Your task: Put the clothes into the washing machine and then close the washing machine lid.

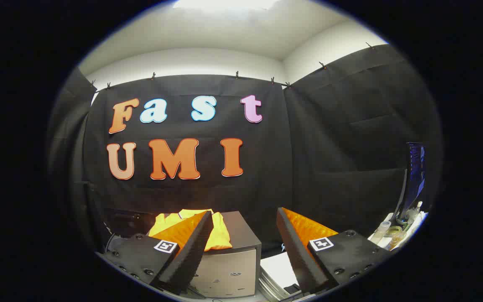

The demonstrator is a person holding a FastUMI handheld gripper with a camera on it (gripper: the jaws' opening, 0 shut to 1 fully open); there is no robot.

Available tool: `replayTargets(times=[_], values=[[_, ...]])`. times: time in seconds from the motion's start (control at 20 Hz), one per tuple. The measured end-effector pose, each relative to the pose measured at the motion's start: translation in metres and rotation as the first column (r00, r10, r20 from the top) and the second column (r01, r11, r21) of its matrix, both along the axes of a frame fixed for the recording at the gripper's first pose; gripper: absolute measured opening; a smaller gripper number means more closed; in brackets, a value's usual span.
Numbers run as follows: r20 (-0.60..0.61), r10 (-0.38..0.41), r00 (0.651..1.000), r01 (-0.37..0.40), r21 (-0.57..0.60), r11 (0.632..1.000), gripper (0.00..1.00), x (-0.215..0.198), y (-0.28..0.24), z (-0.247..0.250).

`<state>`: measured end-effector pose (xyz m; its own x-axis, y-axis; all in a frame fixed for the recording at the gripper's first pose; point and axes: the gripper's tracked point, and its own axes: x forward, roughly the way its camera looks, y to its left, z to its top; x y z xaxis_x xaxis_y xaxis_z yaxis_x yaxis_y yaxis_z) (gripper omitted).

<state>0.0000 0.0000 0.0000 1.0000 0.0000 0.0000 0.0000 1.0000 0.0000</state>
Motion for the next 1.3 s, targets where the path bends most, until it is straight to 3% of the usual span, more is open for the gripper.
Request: replayTargets(times=[0.7, 1.3], values=[[0.04, -0.043, 0.998, 0.044, -0.035, 0.998, 0.98, -0.014, -0.014, 0.022], [0.061, -0.004, 0.998, 0.004, 0.001, 1.0, 0.98, -0.017, 0.006, 0.03]])
